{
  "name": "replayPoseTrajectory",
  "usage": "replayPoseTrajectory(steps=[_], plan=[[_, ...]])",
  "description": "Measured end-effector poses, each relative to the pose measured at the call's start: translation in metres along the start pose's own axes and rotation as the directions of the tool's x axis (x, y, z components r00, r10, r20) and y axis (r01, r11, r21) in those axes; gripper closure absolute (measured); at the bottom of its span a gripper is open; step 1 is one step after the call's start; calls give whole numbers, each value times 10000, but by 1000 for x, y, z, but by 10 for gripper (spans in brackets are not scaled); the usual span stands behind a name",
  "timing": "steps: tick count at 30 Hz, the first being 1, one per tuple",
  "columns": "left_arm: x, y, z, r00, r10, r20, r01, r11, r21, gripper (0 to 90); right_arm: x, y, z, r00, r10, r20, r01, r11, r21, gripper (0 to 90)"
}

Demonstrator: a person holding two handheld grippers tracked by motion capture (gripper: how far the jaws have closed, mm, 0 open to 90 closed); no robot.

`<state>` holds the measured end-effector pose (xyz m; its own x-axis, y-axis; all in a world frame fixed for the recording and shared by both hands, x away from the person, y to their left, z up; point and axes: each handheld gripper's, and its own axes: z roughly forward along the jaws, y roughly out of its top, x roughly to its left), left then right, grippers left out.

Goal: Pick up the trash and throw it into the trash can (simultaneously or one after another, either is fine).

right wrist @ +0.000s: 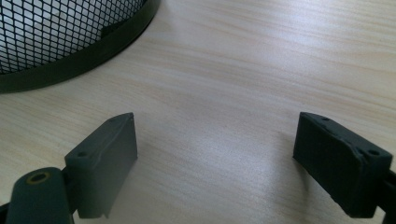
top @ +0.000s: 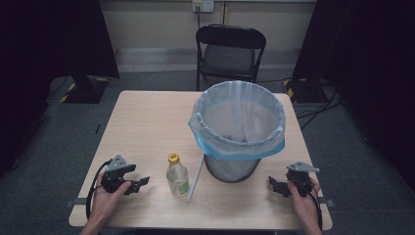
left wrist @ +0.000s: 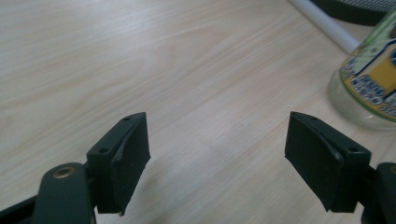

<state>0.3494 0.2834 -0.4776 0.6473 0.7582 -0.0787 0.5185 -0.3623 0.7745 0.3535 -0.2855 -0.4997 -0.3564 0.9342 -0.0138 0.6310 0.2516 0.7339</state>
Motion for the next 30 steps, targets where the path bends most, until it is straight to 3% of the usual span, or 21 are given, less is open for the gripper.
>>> replayPoseTrajectory(steps=[2, 3, 6, 7, 9, 12, 16, 20, 25, 30], plan=[[-2, 1, 0, 9999, 69, 91, -68, 10000, -40, 217, 0, 0, 0, 10000, -1, 0, 1, 10000, -1, 126], [-8, 4, 2, 9986, 193, 487, -190, 9998, -75, 217, 0, 0, 0, 10000, -18, 5, 18, 10000, -6, 126], [-15, 6, 4, 9960, 358, 813, -348, 9993, -137, 217, 0, 0, 0, 10000, -5, 2, 5, 10000, -2, 126], [-22, 8, 6, 9916, 627, 1135, -612, 9980, -165, 217, 0, 0, 0, 10000, 1, 0, -1, 10000, -2, 126], [-28, 10, 7, 9845, 740, 1592, -726, 9973, -149, 217, 0, 0, 0, 10000, 1, 0, -1, 10000, 0, 126], [-37, 12, 9, 9788, 858, 1862, -837, 9963, -188, 217, 0, 0, 0, 10000, -4, 6, 4, 10000, -4, 126], [-41, 14, 10, 9749, 986, 1997, -947, 9951, -291, 217, 0, 0, 0, 10000, -2, 7, 2, 10000, -3, 126], [-52, 16, 14, 9635, 1333, 2320, -1295, 9911, -319, 212, 0, 0, 0, 10000, 6, 4, -6, 10000, -1, 126], [-64, 20, 19, 9544, 1380, 2646, -1249, 9900, -660, 209, 0, 0, 0, 10000, 14, 10, -14, 10000, 0, 125], [-71, 22, 26, 9478, 1763, 2657, -1725, 9843, -377, 194, 0, 0, 0, 10000, 8, 34, -8, 10000, -7, 124]])
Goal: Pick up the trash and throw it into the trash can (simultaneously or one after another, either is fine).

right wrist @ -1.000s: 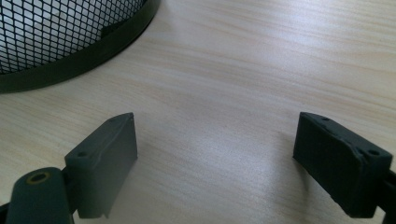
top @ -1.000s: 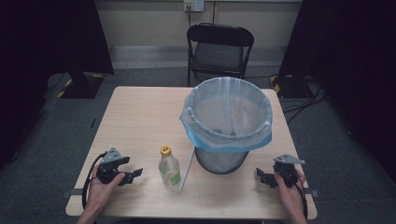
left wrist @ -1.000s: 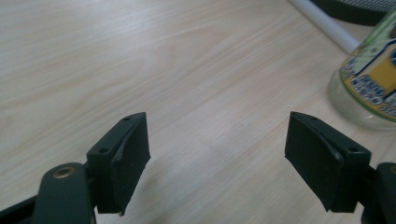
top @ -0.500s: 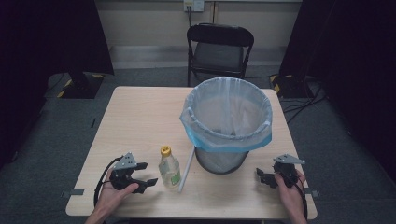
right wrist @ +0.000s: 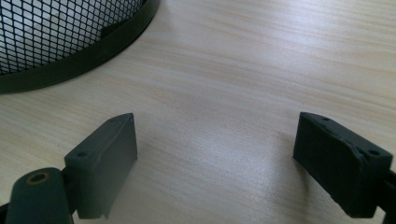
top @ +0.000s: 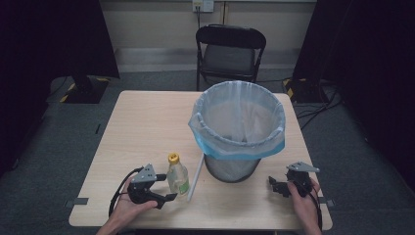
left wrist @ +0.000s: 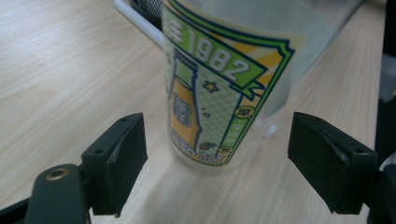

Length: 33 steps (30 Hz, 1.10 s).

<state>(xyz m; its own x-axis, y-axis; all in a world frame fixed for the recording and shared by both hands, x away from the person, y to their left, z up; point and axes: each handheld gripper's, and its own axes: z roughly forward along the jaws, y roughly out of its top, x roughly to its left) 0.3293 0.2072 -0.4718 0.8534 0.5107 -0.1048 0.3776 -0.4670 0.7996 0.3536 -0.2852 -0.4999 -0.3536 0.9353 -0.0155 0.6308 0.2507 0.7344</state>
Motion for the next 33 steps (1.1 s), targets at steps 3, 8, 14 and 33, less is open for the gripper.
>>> replayPoseTrajectory(steps=[3, 8, 14, 33], plan=[[0, 2, 1, 10000, -6, -49, 6, 10000, -78, 187, 1, 0, 0, 9999, 75, 79, -75, 10000, 11, 124], [-4, 7, 11, 9999, 23, 155, -21, 9999, -159, 209, 1, 0, 0, 9999, 77, 81, -77, 10000, 11, 124], [-2, 7, 19, 10000, -37, -26, 37, 9998, -218, 191, 1, 0, 0, 9999, 79, 81, -79, 10000, 11, 124], [-9, 9, 41, 9971, 410, -646, -447, 9974, -573, 230, 1, 0, 0, 9999, 85, 99, -86, 10000, 6, 123]])
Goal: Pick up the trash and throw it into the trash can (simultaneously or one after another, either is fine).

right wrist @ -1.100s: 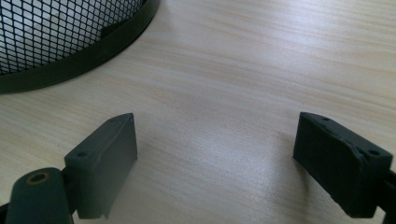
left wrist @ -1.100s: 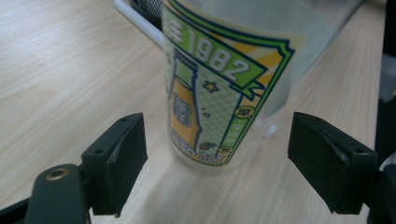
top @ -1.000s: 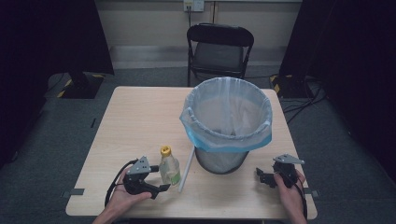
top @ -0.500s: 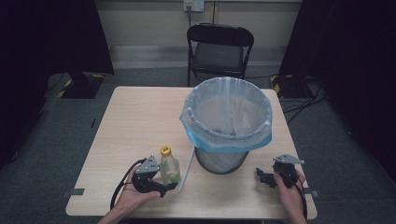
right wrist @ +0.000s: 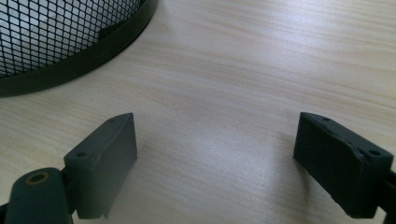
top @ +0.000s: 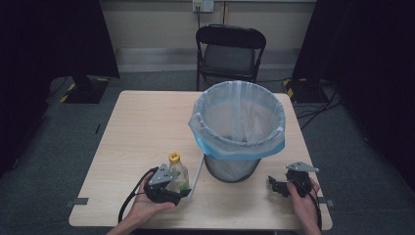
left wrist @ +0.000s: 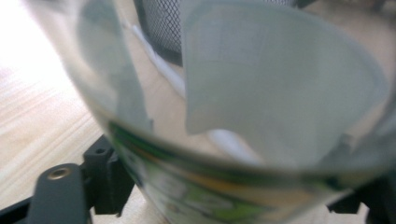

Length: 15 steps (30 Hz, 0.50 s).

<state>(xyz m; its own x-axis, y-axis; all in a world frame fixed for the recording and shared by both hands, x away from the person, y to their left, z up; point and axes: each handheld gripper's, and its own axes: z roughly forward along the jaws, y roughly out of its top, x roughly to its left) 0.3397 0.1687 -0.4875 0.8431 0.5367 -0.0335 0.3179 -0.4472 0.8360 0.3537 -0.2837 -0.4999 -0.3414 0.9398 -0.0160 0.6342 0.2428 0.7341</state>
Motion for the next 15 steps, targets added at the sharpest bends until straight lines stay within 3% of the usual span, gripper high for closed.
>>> replayPoseTrajectory(steps=[4, 10, 15], plan=[[1, -1, 2, 9996, 221, -163, -218, 9995, 216, 271, 0, 0, 0, 10000, 1, 0, -1, 10000, -1, 123], [5, 0, 0, 9997, -72, -245, 80, 9994, 325, 278, 0, 0, 0, 10000, 5, 0, -5, 10000, 4, 123], [7, -1, -2, 9995, -74, -297, 85, 9994, 345, 279, 0, 0, 0, 10000, 1, -9, -1, 10000, 4, 123]])
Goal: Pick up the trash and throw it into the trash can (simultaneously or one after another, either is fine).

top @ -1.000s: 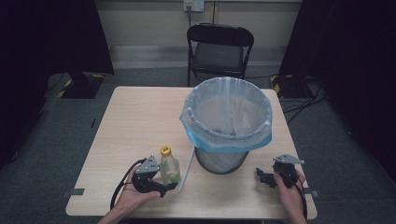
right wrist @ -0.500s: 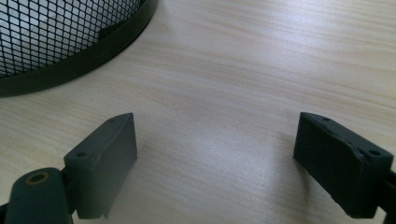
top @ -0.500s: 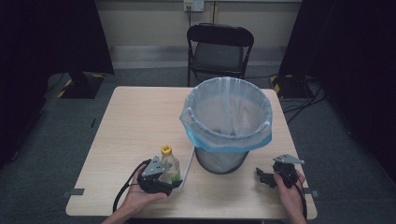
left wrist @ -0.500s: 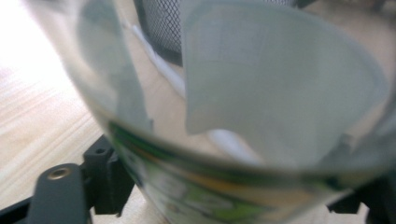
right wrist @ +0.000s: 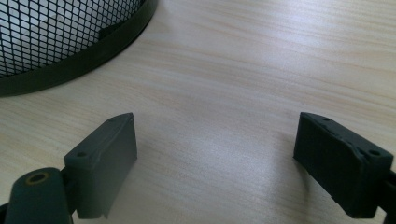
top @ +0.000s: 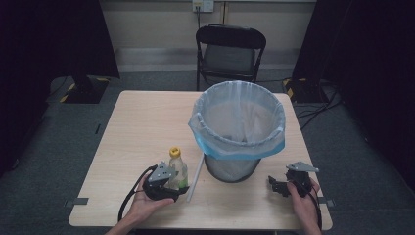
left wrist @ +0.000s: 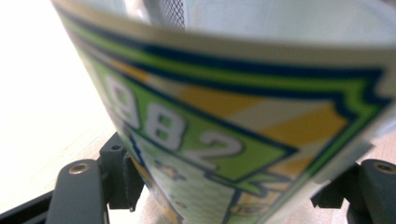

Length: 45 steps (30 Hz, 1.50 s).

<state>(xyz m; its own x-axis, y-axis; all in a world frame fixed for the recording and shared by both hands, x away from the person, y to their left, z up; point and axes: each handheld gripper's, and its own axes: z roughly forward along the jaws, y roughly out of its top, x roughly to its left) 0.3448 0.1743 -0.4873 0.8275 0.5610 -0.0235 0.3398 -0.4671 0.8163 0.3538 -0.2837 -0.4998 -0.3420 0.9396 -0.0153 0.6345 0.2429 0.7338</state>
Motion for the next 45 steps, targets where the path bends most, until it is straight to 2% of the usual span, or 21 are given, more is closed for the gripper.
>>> replayPoseTrajectory(steps=[6, 9, 14, 18, 23, 24, 27, 34, 38, 40, 41, 44, 45], plan=[[0, 0, -1, 9994, -227, 276, 229, 9997, -96, 279, 0, 0, 0, 10000, -4, -8, 4, 10000, 1, 123], [0, 1, -2, 9996, -210, 178, 213, 9997, -148, 279, 0, 0, 0, 10000, -3, -8, 3, 10000, 2, 123], [2, 2, -7, 9990, -402, 191, 412, 9978, -522, 279, 0, 0, 0, 10000, -5, -7, 5, 10000, 1, 123], [5, 4, -15, 9968, -732, 306, 760, 9919, -1019, 279, 0, 0, 0, 10000, -3, -7, 3, 10000, 1, 122], [10, 8, -23, 9953, -919, 311, 952, 9863, -1349, 279, 0, 0, 0, 10000, -3, -9, 3, 10000, 2, 122], [12, 10, -27, 9935, -1094, 319, 1130, 9815, -1548, 279, 0, 0, 0, 10000, -12, -18, 12, 10000, 1, 122], [15, 12, -32, 9927, -1173, 270, 1202, 9790, -1645, 279, 0, 0, 0, 10000, -9, -27, 9, 10000, 4, 121], [22, 23, -42, 9936, -1115, 178, 1128, 9768, -1818, 280, -1, 0, 0, 10000, -25, -36, 25, 10000, 1, 120], [28, 36, -49, 9927, -1202, 140, 1203, 9683, -2191, 279, -1, 0, 0, 10000, -24, -36, 24, 10000, -2, 120], [29, 39, -50, 9921, -1242, 193, 1254, 9668, -2226, 279, -1, 0, 0, 10000, -24, -36, 24, 10000, -1, 120], [31, 45, -54, 9922, -1234, 185, 1242, 9631, -2388, 279, -1, 0, 0, 10000, -17, -38, 17, 10000, 3, 120], [32, 50, -57, 9938, -1098, 146, 1100, 9623, -2487, 279, -1, 0, 0, 10000, -23, -36, 23, 10000, 0, 120], [32, 54, -59, 9941, -1076, 122, 1071, 9599, -2590, 279, -1, 0, 0, 10000, -25, -38, 25, 10000, 0, 120]])
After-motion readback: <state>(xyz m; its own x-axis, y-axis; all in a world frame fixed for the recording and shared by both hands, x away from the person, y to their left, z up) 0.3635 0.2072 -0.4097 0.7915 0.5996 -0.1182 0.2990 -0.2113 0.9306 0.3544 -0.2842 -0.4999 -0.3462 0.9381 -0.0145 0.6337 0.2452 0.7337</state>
